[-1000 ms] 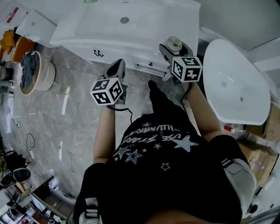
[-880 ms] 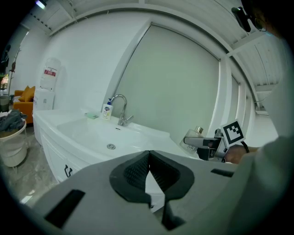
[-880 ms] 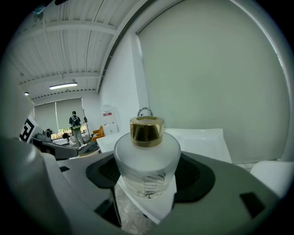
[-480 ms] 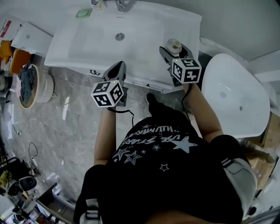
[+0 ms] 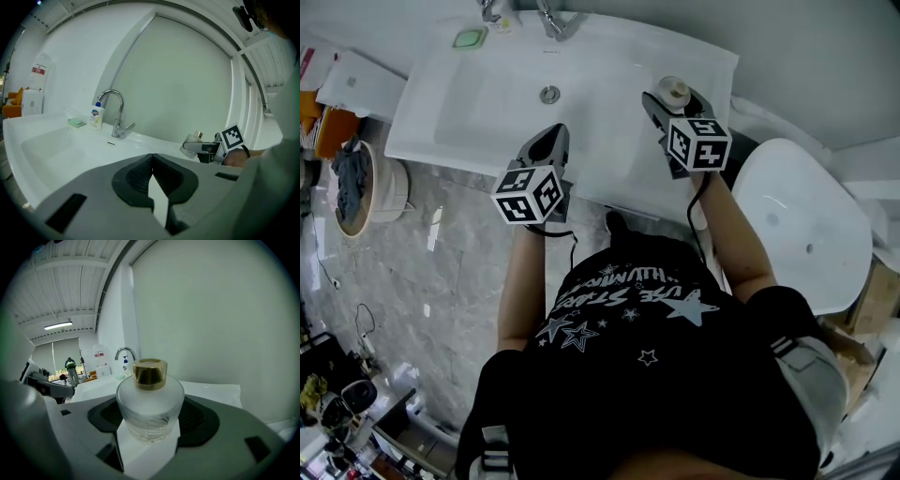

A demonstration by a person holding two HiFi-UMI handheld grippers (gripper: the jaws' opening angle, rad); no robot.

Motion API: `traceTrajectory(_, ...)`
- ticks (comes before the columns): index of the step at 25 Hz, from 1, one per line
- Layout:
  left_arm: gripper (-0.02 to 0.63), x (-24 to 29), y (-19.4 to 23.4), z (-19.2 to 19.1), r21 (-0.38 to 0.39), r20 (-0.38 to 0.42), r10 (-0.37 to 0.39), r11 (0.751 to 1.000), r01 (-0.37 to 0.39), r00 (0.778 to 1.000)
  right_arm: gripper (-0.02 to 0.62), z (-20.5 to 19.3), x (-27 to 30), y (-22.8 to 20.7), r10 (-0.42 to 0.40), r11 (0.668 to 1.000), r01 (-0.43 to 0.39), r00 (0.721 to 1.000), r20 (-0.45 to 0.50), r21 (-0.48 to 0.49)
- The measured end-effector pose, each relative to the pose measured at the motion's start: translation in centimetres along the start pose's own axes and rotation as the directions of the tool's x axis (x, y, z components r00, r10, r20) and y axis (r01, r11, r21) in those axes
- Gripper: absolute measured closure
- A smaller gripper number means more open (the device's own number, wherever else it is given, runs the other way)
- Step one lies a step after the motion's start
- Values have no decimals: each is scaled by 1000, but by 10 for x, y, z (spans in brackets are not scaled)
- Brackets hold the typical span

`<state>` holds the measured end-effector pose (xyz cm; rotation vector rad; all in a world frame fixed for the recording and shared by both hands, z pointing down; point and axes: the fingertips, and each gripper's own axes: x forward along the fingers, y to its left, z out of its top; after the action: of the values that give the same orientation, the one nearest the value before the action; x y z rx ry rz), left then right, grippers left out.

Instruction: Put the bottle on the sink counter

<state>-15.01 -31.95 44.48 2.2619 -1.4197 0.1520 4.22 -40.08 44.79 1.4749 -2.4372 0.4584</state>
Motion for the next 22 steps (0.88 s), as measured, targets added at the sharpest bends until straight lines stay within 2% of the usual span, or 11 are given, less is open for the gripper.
traceTrajectory(13,597,84,28,20,-9,-30,38,999,-38,999,276,7,91,-63,-7,999,5,999,-50,-43)
traceTrajectory(22,597,126,40,28,-3,-58,16,1000,-17,998,276,2,139,-91,-28,999,24,997,-76,-48)
